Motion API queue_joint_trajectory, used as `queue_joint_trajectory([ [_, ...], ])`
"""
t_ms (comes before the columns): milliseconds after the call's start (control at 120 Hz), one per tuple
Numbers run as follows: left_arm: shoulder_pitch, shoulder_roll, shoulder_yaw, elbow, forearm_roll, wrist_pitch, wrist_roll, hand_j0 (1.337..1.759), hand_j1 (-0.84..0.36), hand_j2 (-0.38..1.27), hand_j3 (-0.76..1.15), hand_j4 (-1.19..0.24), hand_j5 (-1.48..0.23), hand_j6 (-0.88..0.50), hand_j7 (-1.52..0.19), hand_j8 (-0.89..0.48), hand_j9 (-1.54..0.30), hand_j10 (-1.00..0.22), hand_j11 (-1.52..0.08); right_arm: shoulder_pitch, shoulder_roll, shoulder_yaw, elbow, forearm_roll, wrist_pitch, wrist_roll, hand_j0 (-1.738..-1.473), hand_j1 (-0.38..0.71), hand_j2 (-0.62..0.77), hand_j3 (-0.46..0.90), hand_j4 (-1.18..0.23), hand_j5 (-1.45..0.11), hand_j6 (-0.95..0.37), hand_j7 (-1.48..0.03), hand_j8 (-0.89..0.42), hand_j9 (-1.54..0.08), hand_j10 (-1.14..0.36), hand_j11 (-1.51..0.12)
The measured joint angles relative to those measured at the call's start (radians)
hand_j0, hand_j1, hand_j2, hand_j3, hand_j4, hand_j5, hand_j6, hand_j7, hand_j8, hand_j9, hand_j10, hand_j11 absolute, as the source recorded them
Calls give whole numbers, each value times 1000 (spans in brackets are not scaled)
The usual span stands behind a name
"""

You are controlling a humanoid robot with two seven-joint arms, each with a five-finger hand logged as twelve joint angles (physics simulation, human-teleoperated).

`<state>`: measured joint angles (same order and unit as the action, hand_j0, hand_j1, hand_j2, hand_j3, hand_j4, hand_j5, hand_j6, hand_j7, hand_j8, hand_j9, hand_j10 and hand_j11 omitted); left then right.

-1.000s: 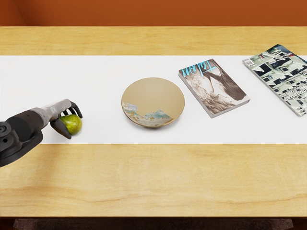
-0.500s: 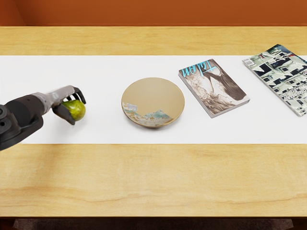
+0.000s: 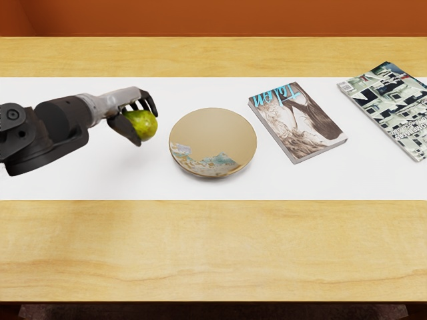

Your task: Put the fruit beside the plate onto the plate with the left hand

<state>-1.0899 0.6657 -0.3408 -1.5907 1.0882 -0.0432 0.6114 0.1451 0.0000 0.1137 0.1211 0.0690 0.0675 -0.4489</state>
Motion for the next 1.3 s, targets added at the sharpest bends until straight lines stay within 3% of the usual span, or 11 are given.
queue_joint_trajectory([
  [250, -67, -87, -26, 26, -30, -32, 0, 1649, -288, 303, 0, -355, -1023, -209, -997, -278, -977, -554, -961, 10, 0, 0, 0, 0, 0, -3, -1658, -349, 0, 0, 0, 0, 0, 0, 0, 0, 0, 0],
  [467, -102, -204, -48, 76, -51, -68, 0, 1645, -370, 405, 0, -280, -1089, -119, -1050, -214, -1019, -496, -1002, 11, 0, 0, 1, 0, 0, -4, -1658, -349, 0, 0, 0, 0, 0, 0, 0, 0, 0, 0],
  [667, -113, -299, -59, 172, -52, -87, 0, 1643, -410, 452, 0, -253, -1111, -73, -1076, -193, -1015, -467, -1011, 11, 0, -1, 1, 0, 0, -4, -1658, -349, 0, 0, 0, 0, 0, 0, 0, 0, 0, 0],
  [858, -112, -357, -56, 282, -49, -94, 0, 1645, -356, 374, 0, -282, -1107, -101, -1078, -218, -1010, -491, -1009, 15, 0, -1, 1, 0, 0, -4, -1658, -349, 0, 0, 0, 0, 0, 0, 0, 0, 0, 0],
  [1000, -110, -360, -51, 321, -48, -95, 0, 1646, -323, 344, 0, -319, -1099, -128, -1075, -240, -1005, -515, -999, 17, 0, 0, 2, 0, 0, -4, -1658, -349, 0, 0, 0, 0, 0, 0, 0, 0, 0, 0],
  [1133, -107, -388, -58, 332, -45, -85, 0, 1650, -266, 267, 0, -405, -945, -214, -931, -313, -875, -588, -867, 19, 0, 0, 2, 0, 0, -4, -1658, -349, 0, 0, 0, 0, 0, 0, 0, 0, 0, 0],
  [1300, -107, -387, -64, 335, -41, -67, 0, 1655, -127, 154, 0, -350, -640, -265, -634, -310, -609, -431, -606, 20, 0, 0, 2, 0, 0, -4, -1658, -349, 0, 0, 0, 0, 0, 0, 0, 0, 0, 0],
])
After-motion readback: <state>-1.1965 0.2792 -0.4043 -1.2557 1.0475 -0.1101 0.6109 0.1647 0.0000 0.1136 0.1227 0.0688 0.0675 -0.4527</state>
